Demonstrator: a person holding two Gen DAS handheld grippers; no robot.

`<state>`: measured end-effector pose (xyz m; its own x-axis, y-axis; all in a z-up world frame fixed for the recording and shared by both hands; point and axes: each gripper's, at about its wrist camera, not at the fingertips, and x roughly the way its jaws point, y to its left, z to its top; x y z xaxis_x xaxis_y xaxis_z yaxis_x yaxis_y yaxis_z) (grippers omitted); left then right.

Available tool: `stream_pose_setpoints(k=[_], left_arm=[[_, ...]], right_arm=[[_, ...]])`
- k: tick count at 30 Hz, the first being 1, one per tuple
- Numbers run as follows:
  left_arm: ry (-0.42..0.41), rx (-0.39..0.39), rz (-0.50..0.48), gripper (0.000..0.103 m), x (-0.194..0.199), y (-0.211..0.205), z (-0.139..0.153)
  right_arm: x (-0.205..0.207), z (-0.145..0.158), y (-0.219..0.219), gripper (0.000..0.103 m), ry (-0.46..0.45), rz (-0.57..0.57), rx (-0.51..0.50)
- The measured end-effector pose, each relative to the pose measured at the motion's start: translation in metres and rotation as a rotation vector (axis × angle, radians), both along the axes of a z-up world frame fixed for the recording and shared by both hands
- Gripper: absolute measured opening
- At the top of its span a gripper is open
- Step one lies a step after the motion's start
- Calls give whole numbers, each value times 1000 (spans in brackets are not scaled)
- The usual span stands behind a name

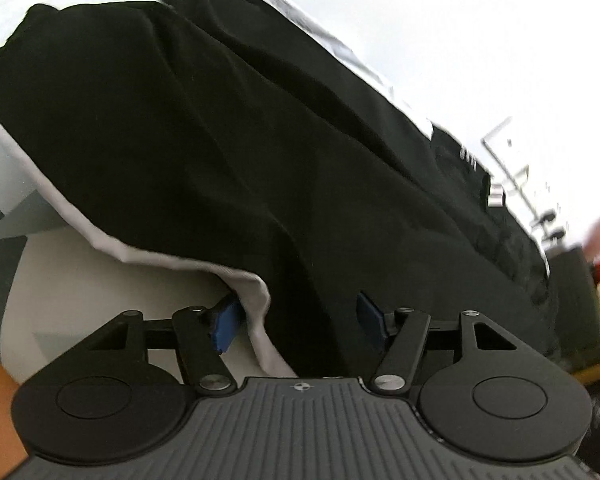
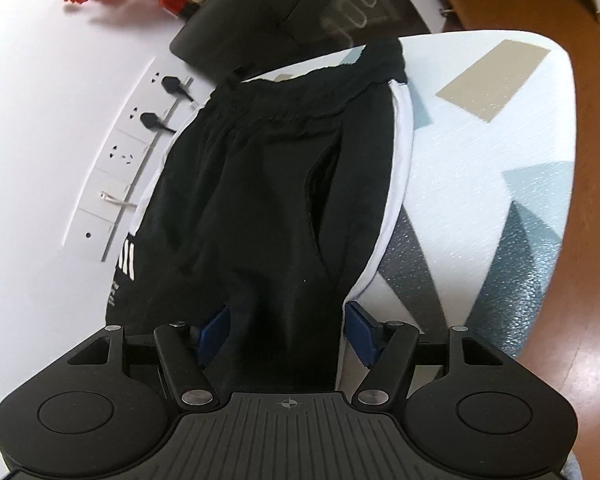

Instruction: Fold clothes

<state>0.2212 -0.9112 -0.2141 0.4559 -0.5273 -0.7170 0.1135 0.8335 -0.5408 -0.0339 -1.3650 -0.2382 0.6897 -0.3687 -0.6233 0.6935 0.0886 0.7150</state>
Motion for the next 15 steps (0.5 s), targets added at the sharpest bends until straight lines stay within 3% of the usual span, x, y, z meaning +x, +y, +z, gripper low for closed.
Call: stream_pose_setpoints(k=[2,3,4,5,8,11,13,15], left_arm=[[7,-22,62,54,4,8,-1],[17,-23,98,38,7,13,-2],[31,-32,109,16,9,17,-4],[43,-46,104,11,11,19,-4],[29,-80,65,7,2,18,1],[-7,-154,3,5,-7,14,15],[-52,-230,-9,4,-8,16,29],[-101,-287,3,4,-6,22,46]], right_arm=[[-5,2,-2,56,39,-62,-31],[-8,3,-4,56,60,-101,-47],[-12,3,-5,56,82,-140,-60],[-15,3,-7,56,99,-170,-68],[-13,-3,-9,56,52,-136,-49],[-1,-8,-7,52,-63,-46,10],[5,-8,-4,41,-138,-13,28],[2,-5,-6,17,-177,-37,16]])
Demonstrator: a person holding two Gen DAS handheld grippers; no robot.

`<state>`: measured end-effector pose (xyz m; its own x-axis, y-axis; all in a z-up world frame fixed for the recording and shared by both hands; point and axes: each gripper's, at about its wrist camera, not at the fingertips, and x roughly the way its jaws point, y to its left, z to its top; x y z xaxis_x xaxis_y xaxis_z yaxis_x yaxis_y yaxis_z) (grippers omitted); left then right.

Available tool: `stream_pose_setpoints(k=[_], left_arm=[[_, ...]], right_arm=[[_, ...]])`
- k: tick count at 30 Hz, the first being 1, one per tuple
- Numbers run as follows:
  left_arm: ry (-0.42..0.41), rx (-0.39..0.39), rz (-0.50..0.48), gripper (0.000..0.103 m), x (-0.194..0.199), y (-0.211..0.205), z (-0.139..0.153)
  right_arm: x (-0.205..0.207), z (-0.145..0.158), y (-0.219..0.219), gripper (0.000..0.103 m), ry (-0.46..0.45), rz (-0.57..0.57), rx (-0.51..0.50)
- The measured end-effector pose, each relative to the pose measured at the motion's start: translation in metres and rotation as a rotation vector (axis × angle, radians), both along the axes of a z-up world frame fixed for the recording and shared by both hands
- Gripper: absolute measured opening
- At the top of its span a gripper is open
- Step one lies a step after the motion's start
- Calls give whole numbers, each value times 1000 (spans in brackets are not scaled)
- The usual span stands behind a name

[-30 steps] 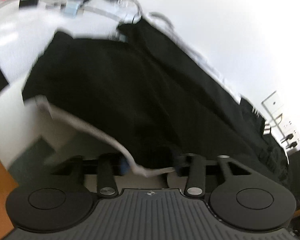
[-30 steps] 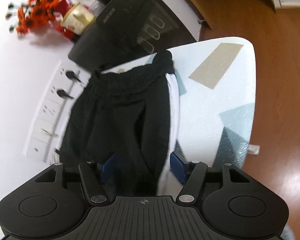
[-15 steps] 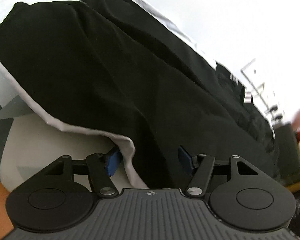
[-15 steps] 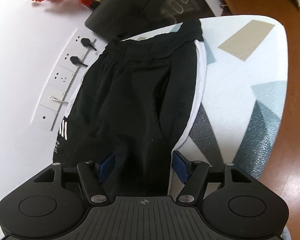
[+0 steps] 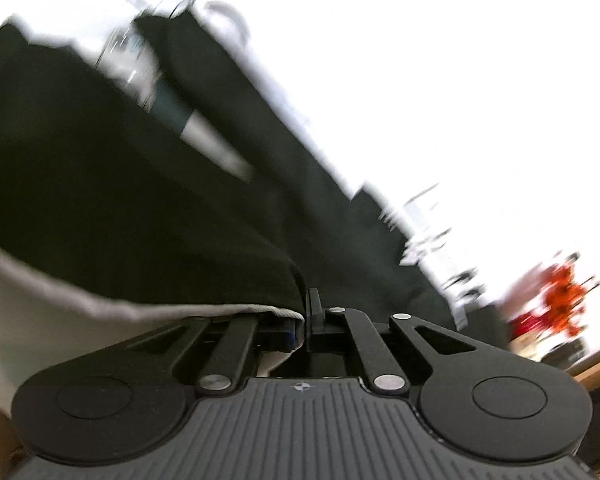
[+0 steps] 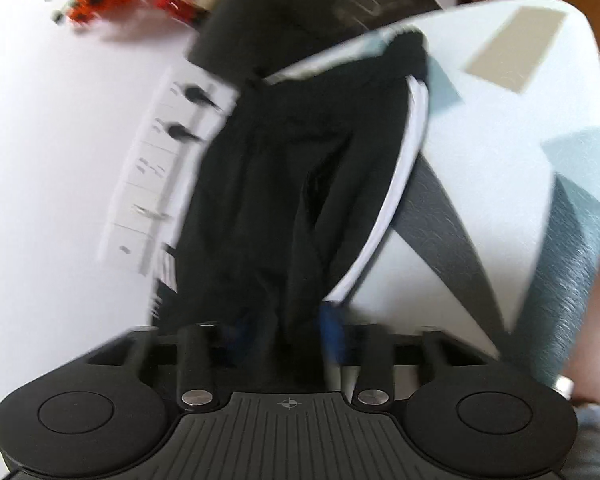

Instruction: Fold clothes

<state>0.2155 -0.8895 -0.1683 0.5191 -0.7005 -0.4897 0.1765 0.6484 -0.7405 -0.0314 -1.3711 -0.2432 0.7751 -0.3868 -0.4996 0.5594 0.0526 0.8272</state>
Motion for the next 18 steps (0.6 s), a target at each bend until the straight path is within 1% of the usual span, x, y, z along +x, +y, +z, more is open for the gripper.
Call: stream_pose_setpoints(k=[1,3,4,5,6,7,9,11,13,14,15,18], left_arm=[[-28,-17,14,4,1,7,9],[-55,-21,43,4,5,9,23],[-62,-17,55,4,4,12,27],[-71,-6,63,4,3,13,29],[-80,5,72,4,2,15,32],[-94,22,77,4,1,12,35],[-114,38,84,4,0,9,40],[-132,52,87,4,4,4,48],[-166,84,81,4,3,3,55],[-169,83,85,4,3,4,58],[-172,82,90,4,4,5,60],[-182,78,102,4,4,8,68]], right_arm=[[-3,3,-2,17,-9,-30,-12],[-11,7,-6,18,-23,-91,-35],[-17,7,-8,22,-18,-125,-38],[-22,6,-10,37,-6,-155,-31],[-26,4,-10,44,8,-184,-20],[-28,1,-11,45,26,-209,-8],[-30,-8,-13,53,85,-241,34],[-34,-12,-9,49,112,-274,60],[-32,-11,-3,53,144,-307,43],[-31,-10,-1,56,154,-299,32],[-29,-10,1,57,150,-276,28],[-27,-10,15,56,140,-195,50]])
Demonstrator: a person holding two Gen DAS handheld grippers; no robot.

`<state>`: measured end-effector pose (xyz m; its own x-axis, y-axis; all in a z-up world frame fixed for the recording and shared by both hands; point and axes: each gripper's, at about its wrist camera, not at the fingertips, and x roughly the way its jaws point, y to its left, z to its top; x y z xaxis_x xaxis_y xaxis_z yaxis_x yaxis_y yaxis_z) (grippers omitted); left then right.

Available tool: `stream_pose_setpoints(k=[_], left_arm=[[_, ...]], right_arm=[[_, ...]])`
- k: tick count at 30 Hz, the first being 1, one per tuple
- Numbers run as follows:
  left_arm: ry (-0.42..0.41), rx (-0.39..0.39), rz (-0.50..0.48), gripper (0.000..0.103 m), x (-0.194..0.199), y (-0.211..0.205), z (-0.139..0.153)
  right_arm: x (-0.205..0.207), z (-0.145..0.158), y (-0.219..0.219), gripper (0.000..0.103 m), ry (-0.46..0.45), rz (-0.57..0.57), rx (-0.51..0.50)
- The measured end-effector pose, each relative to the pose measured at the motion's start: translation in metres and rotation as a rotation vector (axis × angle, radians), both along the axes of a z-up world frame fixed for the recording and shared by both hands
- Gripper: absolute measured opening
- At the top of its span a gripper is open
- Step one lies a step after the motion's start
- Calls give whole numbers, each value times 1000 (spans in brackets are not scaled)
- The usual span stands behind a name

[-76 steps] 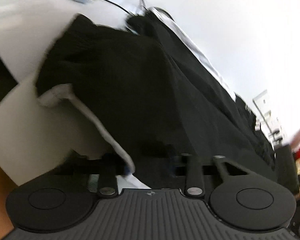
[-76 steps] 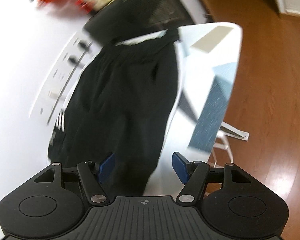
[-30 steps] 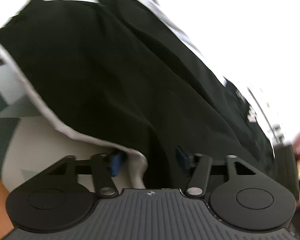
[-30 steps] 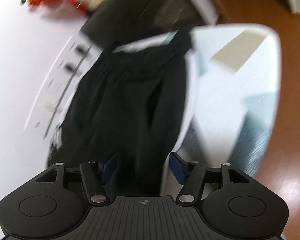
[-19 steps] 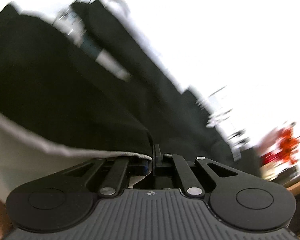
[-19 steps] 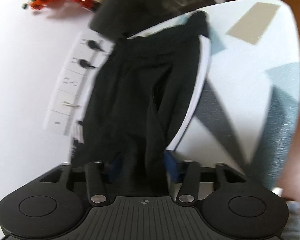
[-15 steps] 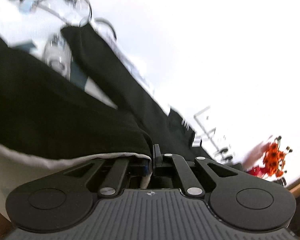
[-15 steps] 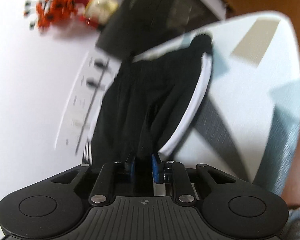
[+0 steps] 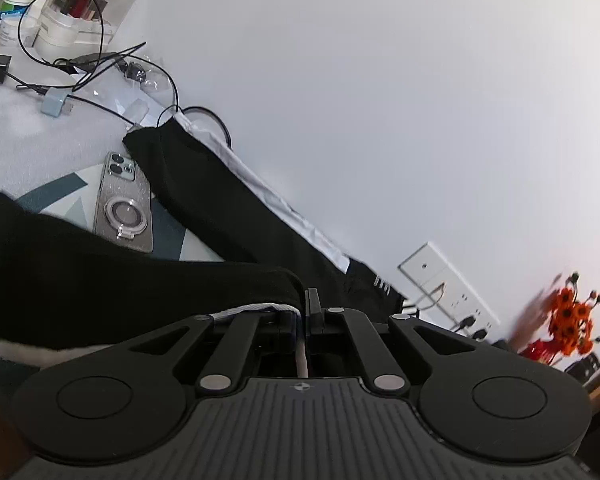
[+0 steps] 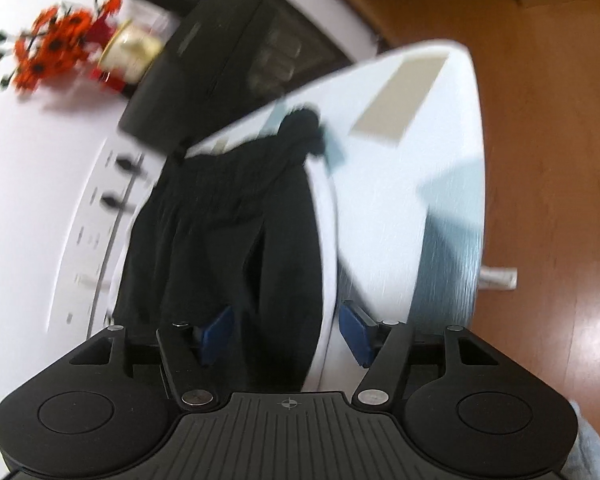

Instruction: Fold clothes

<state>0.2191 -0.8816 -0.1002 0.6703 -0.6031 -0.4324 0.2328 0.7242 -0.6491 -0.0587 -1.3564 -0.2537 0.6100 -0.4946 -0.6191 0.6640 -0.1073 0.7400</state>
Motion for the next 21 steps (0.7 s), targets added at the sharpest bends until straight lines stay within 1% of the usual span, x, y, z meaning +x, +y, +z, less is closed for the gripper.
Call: stream_pose_setpoints(k=[1,3,5,8,11,12,13,14,15,16,18,19,20,21], left_arm=[[-5,-2,-2,3,0,1,2],[-14,-5,-7,3,-1,4,7],[-24,-12,-9,3,0,5,12],[-36,-21,-14,3,1,7,19],[-55,-18,-12,3,0,10,25],[-62,-15,-7,3,0,11,27],[-68,-13,-2,3,0,12,29],[-71,-9,7,3,0,14,30],[-71,-7,15,3,1,16,31],[-66,-5,25,3,2,18,31],[-54,-5,39,3,5,23,30],[-48,-4,38,3,5,25,29],[-43,7,26,3,4,26,27],[-43,30,10,3,3,25,25]], right_arm=[[1,3,9,57,-4,18,12],[11,5,23,59,-26,74,84],[19,0,39,61,-92,121,139],[37,-11,45,63,-183,195,194],[56,-28,40,64,-311,235,317],[61,-33,39,64,-348,241,349],[64,-35,37,64,-367,227,359],[66,-35,33,61,-372,212,364],[66,-34,28,54,-373,187,356],[61,-31,22,52,-363,141,313],[52,-22,8,37,-340,47,223],[45,-17,-2,35,-330,9,166],[40,-14,-14,29,-343,1,129],[37,-12,-25,9,-355,0,102]])
